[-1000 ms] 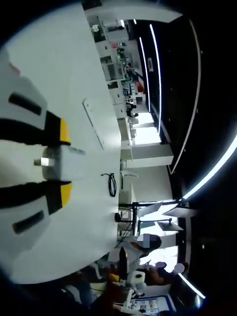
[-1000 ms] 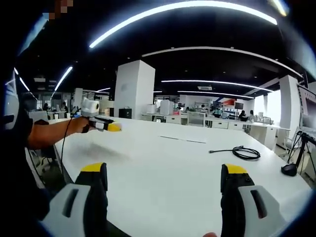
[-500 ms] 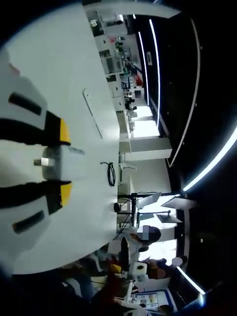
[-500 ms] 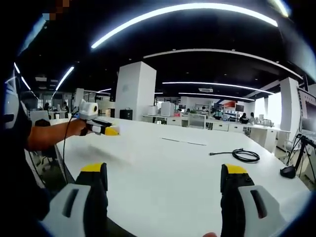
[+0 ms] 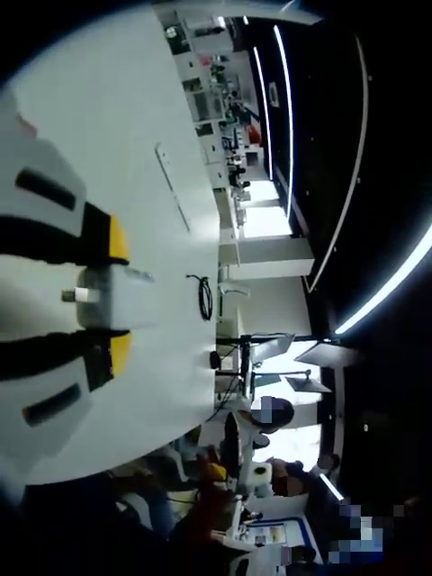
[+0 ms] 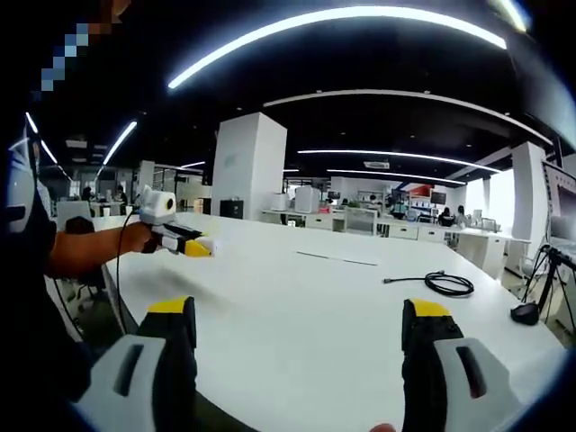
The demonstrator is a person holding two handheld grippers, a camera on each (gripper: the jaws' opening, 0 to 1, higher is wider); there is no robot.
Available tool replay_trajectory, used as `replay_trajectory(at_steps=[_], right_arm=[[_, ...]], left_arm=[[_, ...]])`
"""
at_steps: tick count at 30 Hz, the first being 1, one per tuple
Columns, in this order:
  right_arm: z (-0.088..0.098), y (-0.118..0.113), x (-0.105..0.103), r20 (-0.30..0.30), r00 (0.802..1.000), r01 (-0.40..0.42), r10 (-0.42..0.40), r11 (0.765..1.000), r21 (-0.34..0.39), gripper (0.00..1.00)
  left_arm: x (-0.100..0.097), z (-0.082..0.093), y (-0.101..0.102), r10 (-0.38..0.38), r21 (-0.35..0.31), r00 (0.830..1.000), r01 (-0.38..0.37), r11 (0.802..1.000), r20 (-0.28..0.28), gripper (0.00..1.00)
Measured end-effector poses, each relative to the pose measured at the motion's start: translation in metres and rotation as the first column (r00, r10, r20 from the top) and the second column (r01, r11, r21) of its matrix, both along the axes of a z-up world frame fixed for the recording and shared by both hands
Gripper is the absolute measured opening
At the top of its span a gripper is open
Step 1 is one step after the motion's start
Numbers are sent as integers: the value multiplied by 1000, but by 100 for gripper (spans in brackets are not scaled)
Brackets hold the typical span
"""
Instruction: Plug the desk Type‑C cable into the charger adapter.
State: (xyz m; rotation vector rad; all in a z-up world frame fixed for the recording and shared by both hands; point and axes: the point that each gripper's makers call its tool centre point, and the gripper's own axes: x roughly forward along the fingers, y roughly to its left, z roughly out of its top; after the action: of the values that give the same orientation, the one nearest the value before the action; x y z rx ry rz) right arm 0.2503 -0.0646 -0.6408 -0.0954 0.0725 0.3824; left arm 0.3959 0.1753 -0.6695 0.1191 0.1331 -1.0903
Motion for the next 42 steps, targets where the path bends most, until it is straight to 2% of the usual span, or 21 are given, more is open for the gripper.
replay_trajectory(at_steps=[8, 25, 36, 42], right_arm=[[-3, 0, -3, -3, 1000, 2, -2, 1000, 1, 96], [-6, 1, -11, -6, 1000, 5, -5, 1000, 2, 96], [-8, 3, -13, -13, 1000, 5, -5, 1000, -4, 96], [-7, 6, -11, -16, 1000, -1, 1, 1000, -7, 96]], left_arm=[[-20, -15, -8, -48, 3, 999, 48, 999, -23, 25], [-49, -47, -22, -140, 18, 987, 142, 990, -83, 25], [-55, -58, -23, -161, 16, 982, 163, 986, -103, 25], [-52, -65, -20, -156, 31, 982, 160, 987, -110, 25]])
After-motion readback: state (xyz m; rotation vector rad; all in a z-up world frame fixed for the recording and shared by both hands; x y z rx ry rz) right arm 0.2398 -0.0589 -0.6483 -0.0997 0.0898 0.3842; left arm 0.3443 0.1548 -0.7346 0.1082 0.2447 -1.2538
